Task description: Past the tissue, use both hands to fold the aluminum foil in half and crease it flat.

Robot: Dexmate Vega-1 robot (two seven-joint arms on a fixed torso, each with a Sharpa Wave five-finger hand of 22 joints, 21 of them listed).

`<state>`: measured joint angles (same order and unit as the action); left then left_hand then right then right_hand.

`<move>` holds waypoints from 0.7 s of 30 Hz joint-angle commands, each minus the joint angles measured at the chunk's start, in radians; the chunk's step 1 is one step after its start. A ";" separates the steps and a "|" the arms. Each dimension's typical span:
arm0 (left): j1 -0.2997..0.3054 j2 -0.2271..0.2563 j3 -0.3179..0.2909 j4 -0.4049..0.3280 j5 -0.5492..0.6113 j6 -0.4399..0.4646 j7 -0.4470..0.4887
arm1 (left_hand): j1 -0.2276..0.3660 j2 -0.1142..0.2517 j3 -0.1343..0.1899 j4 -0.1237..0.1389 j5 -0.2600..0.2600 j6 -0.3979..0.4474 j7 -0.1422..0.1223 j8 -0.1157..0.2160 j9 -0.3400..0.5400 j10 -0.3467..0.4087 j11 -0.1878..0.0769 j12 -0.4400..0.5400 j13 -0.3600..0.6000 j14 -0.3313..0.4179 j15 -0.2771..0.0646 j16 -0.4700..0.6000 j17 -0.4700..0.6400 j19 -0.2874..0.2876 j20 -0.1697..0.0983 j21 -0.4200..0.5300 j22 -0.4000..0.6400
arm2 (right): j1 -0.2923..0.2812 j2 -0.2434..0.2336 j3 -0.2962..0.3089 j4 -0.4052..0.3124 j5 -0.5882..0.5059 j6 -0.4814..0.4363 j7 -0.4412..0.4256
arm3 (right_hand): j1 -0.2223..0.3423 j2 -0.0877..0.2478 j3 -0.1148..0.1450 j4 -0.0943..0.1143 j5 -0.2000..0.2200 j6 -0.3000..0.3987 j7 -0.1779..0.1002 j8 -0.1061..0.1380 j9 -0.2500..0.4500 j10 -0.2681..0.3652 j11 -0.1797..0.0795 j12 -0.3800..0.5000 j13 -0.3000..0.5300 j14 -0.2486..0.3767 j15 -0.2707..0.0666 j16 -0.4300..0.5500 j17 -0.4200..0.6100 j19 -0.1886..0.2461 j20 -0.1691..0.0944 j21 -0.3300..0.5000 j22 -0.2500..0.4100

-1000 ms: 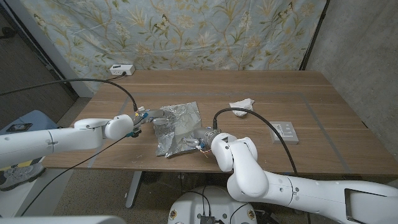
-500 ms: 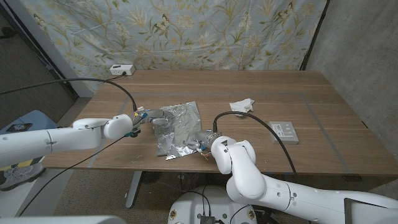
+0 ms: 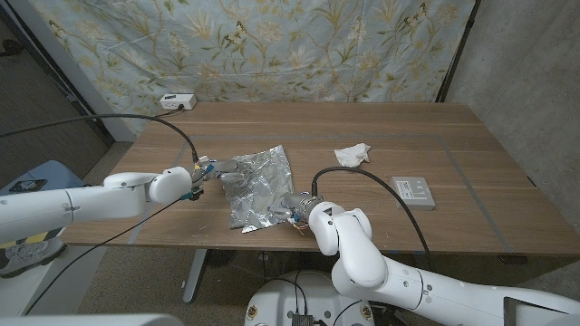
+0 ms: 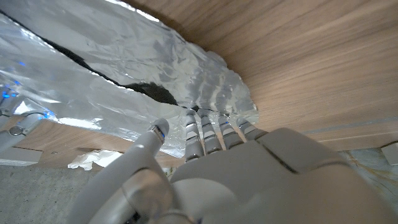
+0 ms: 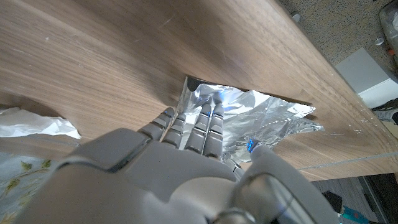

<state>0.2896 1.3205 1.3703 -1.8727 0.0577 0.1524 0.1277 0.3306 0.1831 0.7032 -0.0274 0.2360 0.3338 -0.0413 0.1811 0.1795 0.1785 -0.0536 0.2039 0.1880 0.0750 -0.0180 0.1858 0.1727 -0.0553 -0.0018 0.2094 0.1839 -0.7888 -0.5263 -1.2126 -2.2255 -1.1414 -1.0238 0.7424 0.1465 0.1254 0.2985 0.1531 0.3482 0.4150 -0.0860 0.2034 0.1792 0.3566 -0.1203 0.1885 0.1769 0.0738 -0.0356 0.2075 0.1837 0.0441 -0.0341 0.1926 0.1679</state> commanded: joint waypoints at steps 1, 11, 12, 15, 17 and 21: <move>0.001 0.010 0.001 0.017 -0.007 -0.026 0.006 | 0.015 0.002 -0.005 -0.001 -0.001 0.005 0.000 0.004 0.004 0.005 0.002 0.001 0.002 0.012 -0.001 -0.001 -0.001 0.001 -0.001 0.004 0.003 | 0.017 0.004 -0.018 0.008 0.047 -0.011 -0.033 | 0.008 0.053 0.011 -0.001 0.005 0.011 -0.006 0.005 0.002 0.011 0.000 0.003 0.002 0.011 -0.010 0.007 0.005 0.012 -0.046 0.004 -0.001; -0.002 0.014 0.001 0.033 -0.006 -0.052 0.005 | 0.014 0.002 -0.005 0.001 -0.001 0.004 -0.002 0.003 0.004 0.006 0.003 0.002 0.002 0.012 0.001 -0.001 0.000 0.001 0.001 0.004 0.003 | 0.052 -0.008 -0.039 -0.044 0.023 -0.024 -0.011 | 0.010 0.050 0.019 -0.002 0.006 0.024 -0.013 0.007 0.002 0.020 -0.005 0.004 0.003 0.021 -0.015 0.008 0.004 0.020 -0.046 0.004 -0.001; -0.002 0.015 0.001 0.030 -0.008 -0.046 0.005 | 0.013 0.002 -0.005 0.001 -0.001 0.004 -0.002 0.003 0.004 0.006 0.003 0.002 0.002 0.012 0.001 -0.001 0.000 0.001 0.001 0.004 0.003 | 0.056 -0.010 -0.039 -0.051 0.019 -0.023 -0.008 | 0.010 0.050 0.020 -0.002 0.006 0.024 -0.014 0.007 0.002 0.020 -0.006 0.004 0.003 0.022 -0.016 0.008 0.004 0.020 -0.045 0.004 -0.001; -0.002 0.016 0.001 0.033 -0.008 -0.049 0.008 | 0.014 0.002 -0.005 0.001 -0.001 0.005 -0.002 0.003 0.004 0.006 0.002 0.002 0.002 0.012 0.001 -0.001 0.000 0.001 0.001 0.004 0.003 | 0.069 -0.012 -0.044 -0.065 0.000 -0.017 0.010 | 0.010 0.050 0.021 -0.003 0.006 0.026 -0.013 0.008 0.002 0.022 -0.007 0.004 0.003 0.022 -0.017 0.008 0.004 0.020 -0.045 0.004 -0.001; -0.002 0.017 0.001 0.034 -0.010 -0.050 0.009 | 0.014 0.002 -0.005 0.001 -0.001 0.005 -0.002 0.003 0.004 0.006 0.003 0.002 0.002 0.012 0.002 -0.001 0.000 0.001 0.001 0.004 0.003 | 0.072 -0.013 -0.039 -0.074 -0.002 -0.008 0.014 | 0.010 0.049 0.023 -0.003 0.006 0.028 -0.014 0.008 0.002 0.024 -0.009 0.004 0.003 0.023 -0.018 0.007 0.004 0.021 -0.045 0.003 -0.002; -0.003 0.016 0.000 0.038 -0.010 -0.054 0.010 | 0.014 0.002 -0.005 0.001 -0.001 0.005 -0.004 0.004 0.004 0.008 0.004 0.002 0.002 0.012 0.002 -0.001 0.000 0.001 0.002 0.004 0.003 | 0.073 -0.013 -0.030 -0.083 -0.007 0.005 0.018 | 0.011 0.048 0.027 -0.003 0.006 0.043 -0.016 0.012 0.003 0.035 -0.010 0.007 0.004 0.029 -0.020 0.008 0.004 0.024 -0.044 0.003 -0.002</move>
<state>0.2887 1.3332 1.3712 -1.8440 0.0508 0.1118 0.1340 0.3306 0.1831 0.7032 -0.0273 0.2360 0.3338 -0.0413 0.1809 0.1795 0.1786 -0.0536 0.2039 0.1879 0.0750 -0.0180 0.1858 0.1727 -0.0553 -0.0018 0.2094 0.1839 -0.7419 -0.5332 -1.2458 -2.2628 -1.1218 -1.0393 0.7396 0.1465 0.1254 0.3164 0.1492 0.3481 0.4434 -0.1035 0.2091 0.1804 0.3785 -0.1313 0.1880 0.1795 0.0888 -0.0358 0.2093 0.1854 0.0588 -0.0357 0.1925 0.1628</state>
